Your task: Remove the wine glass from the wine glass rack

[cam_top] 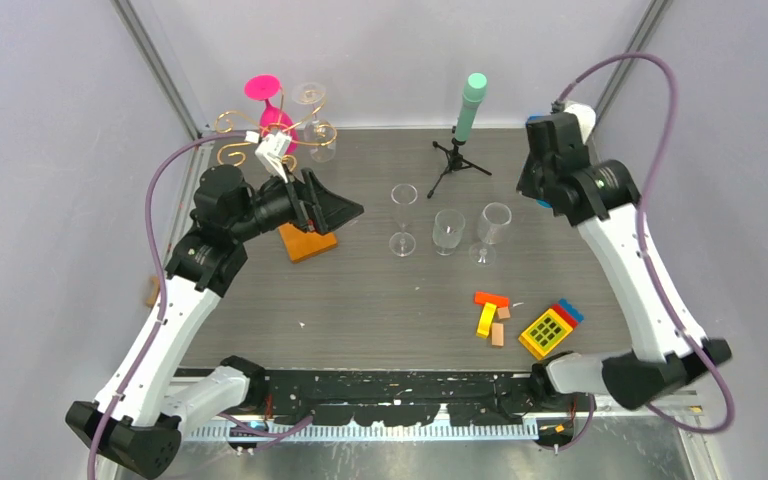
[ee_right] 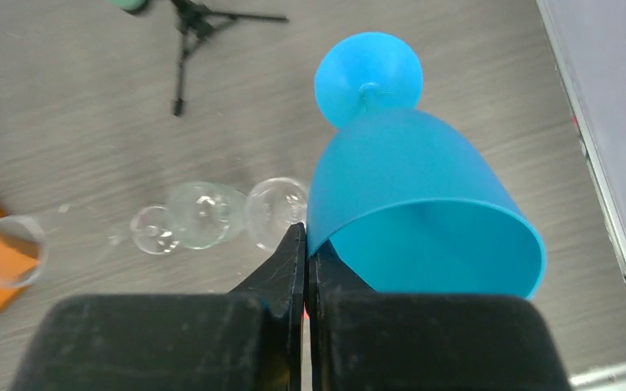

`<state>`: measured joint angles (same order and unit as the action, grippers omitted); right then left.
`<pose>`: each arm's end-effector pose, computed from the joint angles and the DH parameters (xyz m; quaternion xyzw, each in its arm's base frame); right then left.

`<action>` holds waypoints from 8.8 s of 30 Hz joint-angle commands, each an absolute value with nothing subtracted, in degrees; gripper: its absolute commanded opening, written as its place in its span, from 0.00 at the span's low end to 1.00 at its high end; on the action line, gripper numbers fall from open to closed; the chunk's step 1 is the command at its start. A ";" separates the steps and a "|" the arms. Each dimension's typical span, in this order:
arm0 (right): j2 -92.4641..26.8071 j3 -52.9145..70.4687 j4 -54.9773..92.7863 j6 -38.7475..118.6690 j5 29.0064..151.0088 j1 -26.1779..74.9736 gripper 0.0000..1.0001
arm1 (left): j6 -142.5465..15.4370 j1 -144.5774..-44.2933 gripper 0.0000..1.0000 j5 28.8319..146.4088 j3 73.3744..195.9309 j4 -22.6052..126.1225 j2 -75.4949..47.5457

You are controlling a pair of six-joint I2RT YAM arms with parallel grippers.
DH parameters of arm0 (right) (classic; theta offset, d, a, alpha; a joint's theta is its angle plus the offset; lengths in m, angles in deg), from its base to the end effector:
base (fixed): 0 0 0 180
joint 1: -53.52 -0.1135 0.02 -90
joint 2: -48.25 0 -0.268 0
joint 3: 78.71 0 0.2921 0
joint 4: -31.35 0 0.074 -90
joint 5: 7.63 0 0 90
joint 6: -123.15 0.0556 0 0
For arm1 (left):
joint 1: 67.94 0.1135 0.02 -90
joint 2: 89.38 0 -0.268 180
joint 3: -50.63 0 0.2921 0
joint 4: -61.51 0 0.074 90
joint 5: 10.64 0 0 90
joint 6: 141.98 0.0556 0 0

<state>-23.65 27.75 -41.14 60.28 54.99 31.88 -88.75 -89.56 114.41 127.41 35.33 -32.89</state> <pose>0.2647 0.0775 0.4581 0.1456 0.8670 -0.0176 0.4762 0.2345 -0.1273 0.4260 0.1066 0.7284 -0.5068 0.4485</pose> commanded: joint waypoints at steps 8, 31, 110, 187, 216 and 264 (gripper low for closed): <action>-35.06 23.74 -43.26 59.36 70.07 46.64 0.00 | -80.78 -89.73 0.95 109.55 128.91 26.30 -37.40; -43.05 20.66 -47.03 53.48 78.14 49.48 0.13 | -78.61 -89.73 0.96 108.21 128.62 23.89 -39.09; -19.92 8.16 -31.30 59.76 85.82 49.48 0.40 | -110.22 -62.05 0.48 93.09 178.12 23.16 15.04; -16.30 6.96 -30.10 60.11 90.42 49.48 0.47 | -117.39 -54.93 0.00 103.36 155.99 45.34 -1.23; -6.38 1.84 -19.59 64.58 101.81 49.48 0.81 | -111.55 -49.92 0.00 116.69 170.79 49.29 -9.02; 1.94 -15.19 55.66 115.15 114.65 47.61 0.89 | -163.95 -91.07 0.00 108.92 138.34 88.76 -20.49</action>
